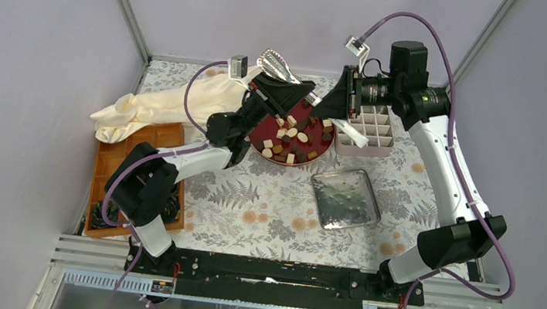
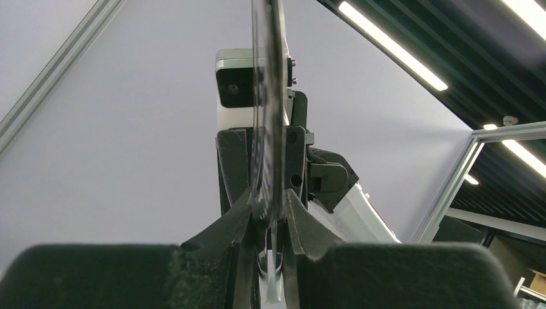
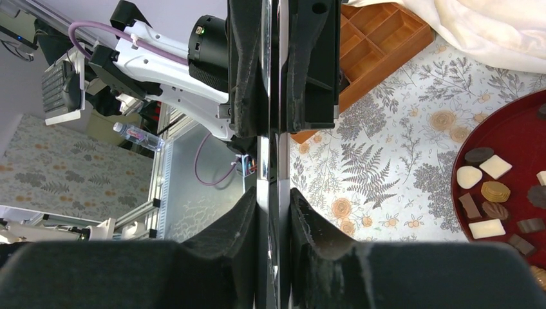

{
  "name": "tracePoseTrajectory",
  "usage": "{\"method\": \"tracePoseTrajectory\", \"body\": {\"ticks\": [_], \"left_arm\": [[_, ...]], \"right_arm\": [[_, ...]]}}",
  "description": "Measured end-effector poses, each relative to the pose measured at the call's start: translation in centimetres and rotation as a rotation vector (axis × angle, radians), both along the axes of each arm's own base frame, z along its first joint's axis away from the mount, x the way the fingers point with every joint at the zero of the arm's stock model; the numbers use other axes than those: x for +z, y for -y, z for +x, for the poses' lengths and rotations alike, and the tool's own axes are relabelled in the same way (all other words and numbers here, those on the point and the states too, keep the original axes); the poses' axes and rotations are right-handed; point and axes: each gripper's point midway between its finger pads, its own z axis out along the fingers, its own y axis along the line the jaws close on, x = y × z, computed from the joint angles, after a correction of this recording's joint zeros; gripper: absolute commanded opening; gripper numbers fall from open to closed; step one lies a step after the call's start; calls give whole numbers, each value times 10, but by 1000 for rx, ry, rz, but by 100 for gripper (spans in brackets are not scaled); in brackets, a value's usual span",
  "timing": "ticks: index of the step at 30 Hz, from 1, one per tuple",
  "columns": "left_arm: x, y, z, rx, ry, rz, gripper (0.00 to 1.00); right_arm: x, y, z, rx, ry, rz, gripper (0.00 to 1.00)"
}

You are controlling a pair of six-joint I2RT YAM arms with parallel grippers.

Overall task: Pack the chocolate
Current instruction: Adjust the clamp.

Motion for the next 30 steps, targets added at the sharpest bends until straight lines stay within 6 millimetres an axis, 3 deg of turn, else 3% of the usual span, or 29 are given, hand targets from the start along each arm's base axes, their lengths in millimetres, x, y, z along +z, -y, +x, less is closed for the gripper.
{"method": "tracePoseTrajectory", "body": {"ticks": [3,9,13,17,24,30], "left_arm": [[0,0,0,-1,1,-1,9],[2,-2,0,0,-5,-14,75],[-3,-5,2,19,-20,-18,97],[-16,-8,1,43,-52,-4,99],[-43,-23,-11,90,-104,33,99],[-51,-46,-35,147,-106,58,99]], "right_arm": [[0,0,0,-1,-3,0,19],[3,-2,-1,4,-23,11,19],[5,-3,-3,15,-41,24,21],[5,-3,-2,19,-61,34,26],[0,4,5,-1,-94,40,43],[-5,13,14,-30,-118,48,45]]}}
